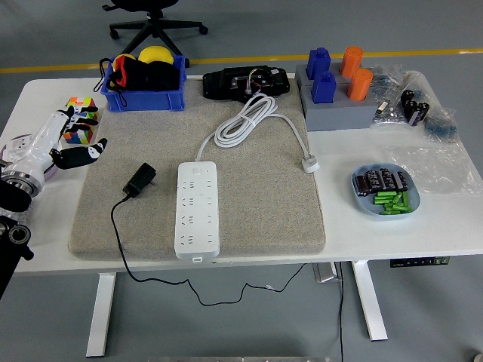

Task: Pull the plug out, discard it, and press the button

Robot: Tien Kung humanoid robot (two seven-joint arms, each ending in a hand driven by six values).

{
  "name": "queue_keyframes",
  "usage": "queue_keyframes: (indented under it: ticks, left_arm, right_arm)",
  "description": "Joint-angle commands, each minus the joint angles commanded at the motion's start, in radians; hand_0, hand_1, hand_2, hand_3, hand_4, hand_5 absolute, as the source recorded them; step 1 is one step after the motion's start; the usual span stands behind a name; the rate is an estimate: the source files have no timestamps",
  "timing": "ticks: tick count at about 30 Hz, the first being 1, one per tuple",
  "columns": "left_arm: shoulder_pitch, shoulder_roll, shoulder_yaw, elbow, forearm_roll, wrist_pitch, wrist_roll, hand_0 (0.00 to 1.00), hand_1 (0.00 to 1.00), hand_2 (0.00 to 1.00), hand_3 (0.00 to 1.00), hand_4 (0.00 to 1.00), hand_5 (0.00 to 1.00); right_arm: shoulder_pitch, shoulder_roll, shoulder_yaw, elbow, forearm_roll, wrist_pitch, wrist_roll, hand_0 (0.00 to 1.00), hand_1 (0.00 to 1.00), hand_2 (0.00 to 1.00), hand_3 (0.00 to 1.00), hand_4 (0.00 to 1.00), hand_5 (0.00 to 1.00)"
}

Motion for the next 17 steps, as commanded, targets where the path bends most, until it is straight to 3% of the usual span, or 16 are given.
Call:
queue_keyframes:
  ticks: [17]
  left_arm:
    - [-0.006, 0.005, 0.005, 0.002, 0.000, -0.002, 0.003, 0.773, 0.722, 0.718, 0.810, 0.673, 0.088]
  right_arm:
    - [0.002, -0.004, -0.012, 0.000, 0.005, 0.002, 0.001, 0.706, 0.680, 0.665, 0.619, 0.715, 0.490]
